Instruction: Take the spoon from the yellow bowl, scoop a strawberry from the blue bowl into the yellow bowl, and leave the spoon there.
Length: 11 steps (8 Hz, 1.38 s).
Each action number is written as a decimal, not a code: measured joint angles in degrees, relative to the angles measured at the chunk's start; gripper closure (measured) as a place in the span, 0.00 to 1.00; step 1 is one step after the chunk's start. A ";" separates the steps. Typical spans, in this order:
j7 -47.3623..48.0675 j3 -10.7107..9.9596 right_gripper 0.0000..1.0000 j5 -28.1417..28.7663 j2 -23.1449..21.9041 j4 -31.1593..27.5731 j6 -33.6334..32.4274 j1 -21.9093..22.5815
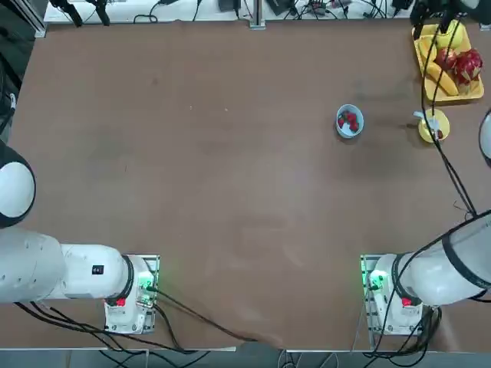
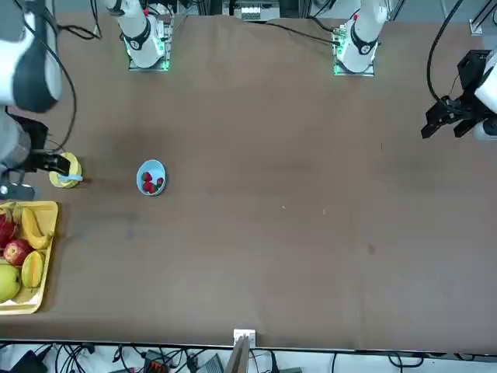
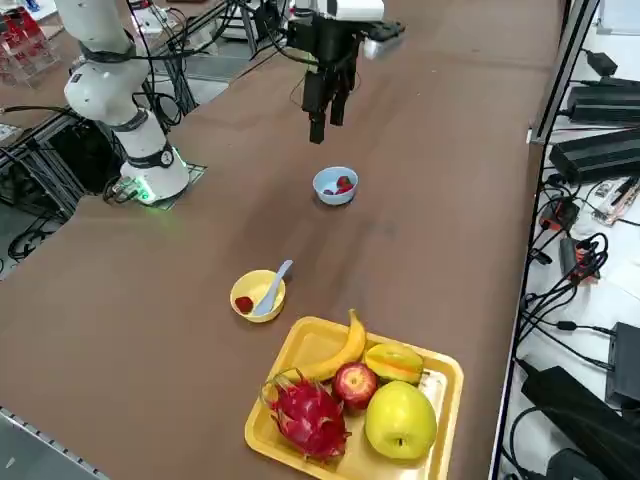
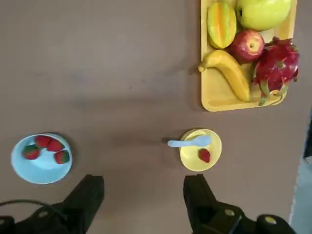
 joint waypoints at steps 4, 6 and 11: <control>-0.23 2.27 0.00 2.44 -6.51 0.14 -3.25 -0.71; -0.23 5.96 0.00 3.48 -9.58 0.14 -5.73 -1.78; -0.21 8.66 0.00 8.03 -15.12 -1.05 -9.57 -4.63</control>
